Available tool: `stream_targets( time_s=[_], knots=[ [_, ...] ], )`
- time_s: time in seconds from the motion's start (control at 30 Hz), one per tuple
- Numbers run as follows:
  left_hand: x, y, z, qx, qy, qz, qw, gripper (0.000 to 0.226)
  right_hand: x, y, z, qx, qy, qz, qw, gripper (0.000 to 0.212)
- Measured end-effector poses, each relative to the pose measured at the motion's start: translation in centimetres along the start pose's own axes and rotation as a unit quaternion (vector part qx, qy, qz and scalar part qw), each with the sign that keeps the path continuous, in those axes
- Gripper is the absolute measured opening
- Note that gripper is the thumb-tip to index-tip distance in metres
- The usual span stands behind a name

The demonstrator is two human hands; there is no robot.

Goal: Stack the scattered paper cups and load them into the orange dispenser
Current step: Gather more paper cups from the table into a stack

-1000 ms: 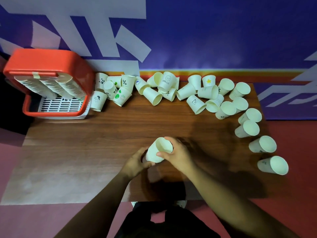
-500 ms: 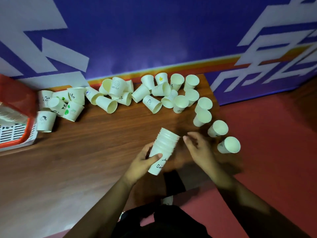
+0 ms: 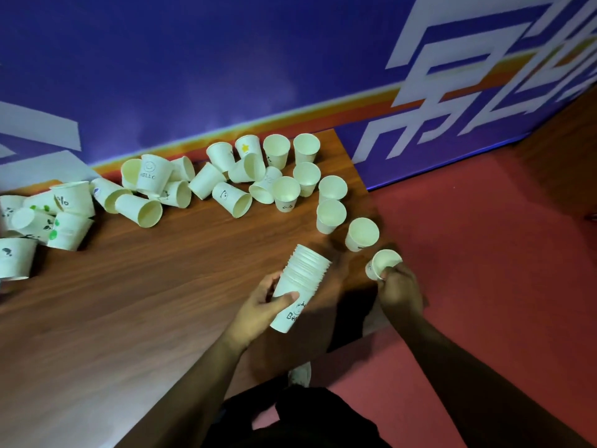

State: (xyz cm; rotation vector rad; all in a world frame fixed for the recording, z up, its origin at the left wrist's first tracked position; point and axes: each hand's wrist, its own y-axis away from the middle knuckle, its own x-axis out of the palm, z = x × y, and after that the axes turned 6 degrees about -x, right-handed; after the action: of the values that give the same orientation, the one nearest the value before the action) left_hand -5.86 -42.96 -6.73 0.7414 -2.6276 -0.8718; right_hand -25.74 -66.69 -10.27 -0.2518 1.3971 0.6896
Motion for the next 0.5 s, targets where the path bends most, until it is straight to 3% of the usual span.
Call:
stream_targets(
  time_s=[0.13, 0.23, 0.33, 0.5],
  knots=[
    [0.8, -0.6, -0.3, -0.010, -0.030, -0.002, 1.000, 0.075, -2.4, 1.0, 1.0, -0.033, -0.101, -0.021, 0.994, 0.012],
    [1.2, -0.8, -0.5, -0.016, -0.074, -0.007, 0.997, 0.065, -5.2, 1.6, 2.0, -0.046, -0.246, -0.035, 0.968, 0.009],
    [1.2, -0.7, -0.7, -0.001, -0.119, 0.000, 0.993, 0.059, -7.3, 1.2, 2.9, -0.039, -0.324, -0.058, 0.944, 0.006],
    [0.9, -0.7, -1.2, 0.012, -0.137, 0.028, 0.990, 0.069, -8.6, 1.0, 5.8, -0.130, -0.412, 0.032, 0.902, 0.012]
  ],
)
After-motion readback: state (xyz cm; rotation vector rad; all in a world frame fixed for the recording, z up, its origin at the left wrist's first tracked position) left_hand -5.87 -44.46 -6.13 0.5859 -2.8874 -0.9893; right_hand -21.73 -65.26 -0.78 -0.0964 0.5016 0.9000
